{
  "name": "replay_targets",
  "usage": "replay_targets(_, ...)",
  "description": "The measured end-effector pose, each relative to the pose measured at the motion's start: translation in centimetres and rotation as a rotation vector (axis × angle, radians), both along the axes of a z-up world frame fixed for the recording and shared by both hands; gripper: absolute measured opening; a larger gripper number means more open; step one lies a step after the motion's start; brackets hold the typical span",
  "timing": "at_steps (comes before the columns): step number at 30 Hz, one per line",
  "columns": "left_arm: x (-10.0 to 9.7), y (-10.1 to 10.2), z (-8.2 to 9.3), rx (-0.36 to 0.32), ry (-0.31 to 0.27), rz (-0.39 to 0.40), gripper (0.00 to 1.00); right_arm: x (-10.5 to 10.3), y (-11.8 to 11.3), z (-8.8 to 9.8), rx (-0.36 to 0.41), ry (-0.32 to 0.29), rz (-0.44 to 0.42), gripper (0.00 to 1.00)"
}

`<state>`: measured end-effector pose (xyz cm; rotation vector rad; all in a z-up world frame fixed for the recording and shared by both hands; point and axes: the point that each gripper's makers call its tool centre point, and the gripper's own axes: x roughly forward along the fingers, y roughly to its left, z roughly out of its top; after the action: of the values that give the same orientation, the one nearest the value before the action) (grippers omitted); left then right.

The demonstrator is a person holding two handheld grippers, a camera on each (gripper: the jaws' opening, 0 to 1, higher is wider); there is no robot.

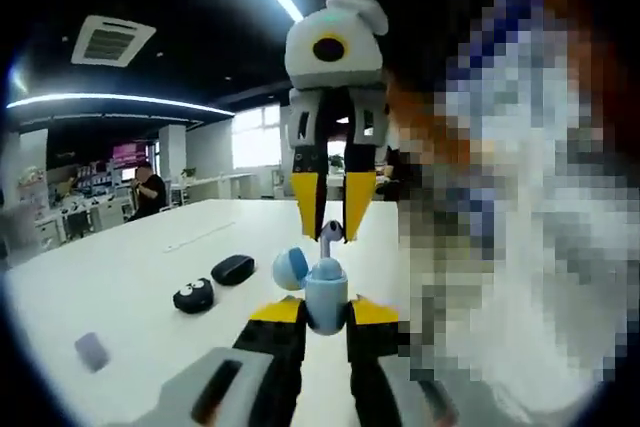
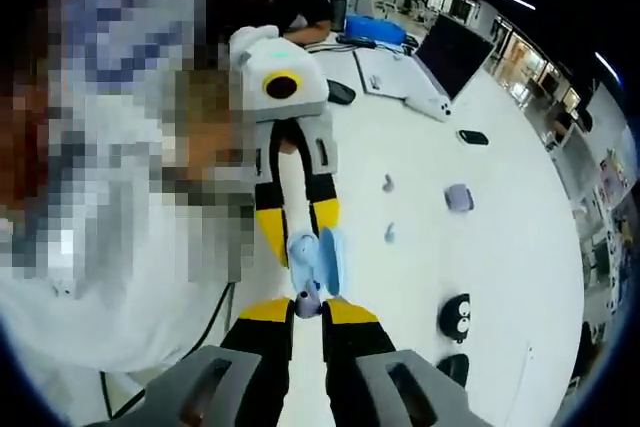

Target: Pick up the earbuds from the table and place the earbuds into the earbud case

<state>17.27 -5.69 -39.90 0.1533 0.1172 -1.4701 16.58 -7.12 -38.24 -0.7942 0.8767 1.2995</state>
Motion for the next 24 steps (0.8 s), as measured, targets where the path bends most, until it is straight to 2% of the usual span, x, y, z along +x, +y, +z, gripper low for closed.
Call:
replay_targets(3, 0.0, -0.3, 0.0, 0.016, -0.004, 0.016, 0.17, 0.0, -0.6, -0.7, -0.053, 0.021, -0.03, 0.1)
replay_targets(14, 0.2, -0.9, -0.8, 0.077, -0.046, 0.048, 0.17, 0.2, -0.8, -1.6, -0.132, 0.048, -0.071, 0.1)
replay_targets(20, 0.4, -1.1, -1.1, 0.066, 0.0, 0.044, 0.17, 0.2, -0.5, -2.1, -0.182, 0.012, -0.047, 0.1)
replay_targets(24, 0.9, -0.7, -1.0, 0.031, 0.043, 0.044, 0.17, 0.7, -0.2, -2.0, -0.153, -0.029, -0.01, 0.11)
